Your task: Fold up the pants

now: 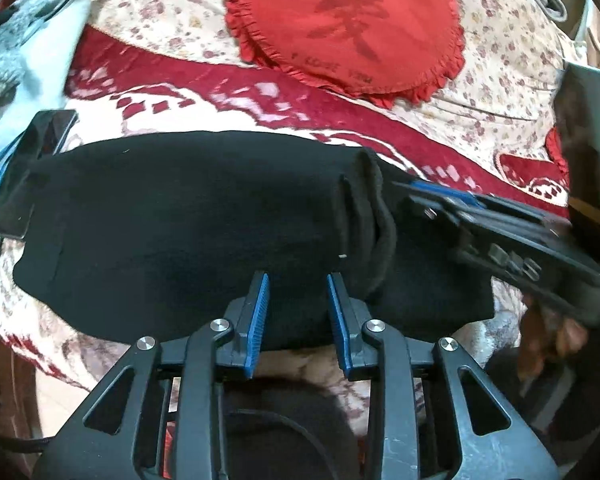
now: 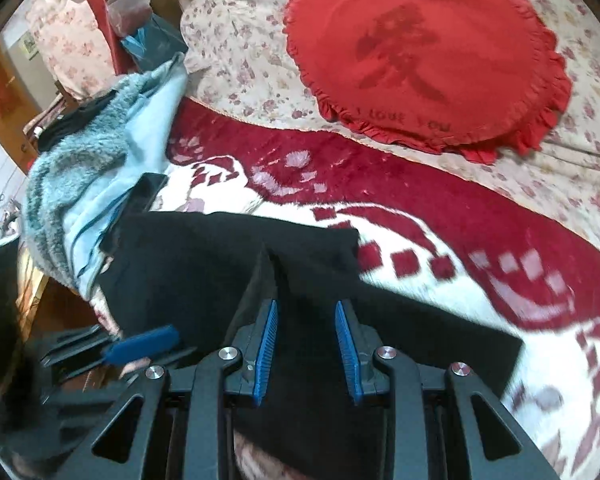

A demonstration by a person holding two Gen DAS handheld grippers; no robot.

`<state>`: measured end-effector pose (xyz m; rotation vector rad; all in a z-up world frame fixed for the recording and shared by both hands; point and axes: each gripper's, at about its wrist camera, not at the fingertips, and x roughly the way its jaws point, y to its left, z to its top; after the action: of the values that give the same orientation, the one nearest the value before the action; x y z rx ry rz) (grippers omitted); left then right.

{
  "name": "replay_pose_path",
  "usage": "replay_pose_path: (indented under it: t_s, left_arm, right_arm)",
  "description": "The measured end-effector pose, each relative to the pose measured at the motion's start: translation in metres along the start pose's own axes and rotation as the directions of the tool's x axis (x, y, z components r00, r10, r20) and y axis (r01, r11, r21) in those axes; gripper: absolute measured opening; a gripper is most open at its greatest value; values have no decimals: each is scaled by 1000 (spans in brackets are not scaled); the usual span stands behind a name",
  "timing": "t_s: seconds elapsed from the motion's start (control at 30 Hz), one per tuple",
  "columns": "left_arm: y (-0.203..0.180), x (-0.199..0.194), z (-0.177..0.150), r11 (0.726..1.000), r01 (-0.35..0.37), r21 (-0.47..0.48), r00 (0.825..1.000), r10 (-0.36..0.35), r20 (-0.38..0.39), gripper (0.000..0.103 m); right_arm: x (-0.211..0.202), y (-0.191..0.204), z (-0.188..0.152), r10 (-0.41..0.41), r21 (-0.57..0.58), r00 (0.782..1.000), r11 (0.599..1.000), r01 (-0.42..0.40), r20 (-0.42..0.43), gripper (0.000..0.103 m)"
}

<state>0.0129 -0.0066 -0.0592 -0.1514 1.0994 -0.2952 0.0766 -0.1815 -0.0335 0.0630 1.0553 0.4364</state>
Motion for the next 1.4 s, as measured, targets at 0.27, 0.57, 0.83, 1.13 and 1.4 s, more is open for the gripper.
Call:
replay_pose_path:
  t_s: [0.27,0.57,0.83,1.13,1.4]
  left_arm:
    - [17,-6,-2,999,-15,-40,1000,15,4,28]
    - [27,-15,-12,997,-36,-65,999,36,4,33]
    - [35,-28,-16,995,-41,-88,999,43,21,47]
    - [77,-41,-31,979,-33,-201,999,38,21,47]
    - [122,-44,-48,932,29,-362,999,-11,51,58]
  right_arm:
    - [34,11,23,-33,-41,999,999,32,-22,29]
    - [-5,23,-5,-11,-75,1000,997,11,-2,29]
    - [13,30,-16,3,-82,999,997,-8,-50,31]
    - [11,57,-6,61,-119,997,991,-66,-43,34]
    - [22,77,5,108,-170,992,979,-117,-57,40]
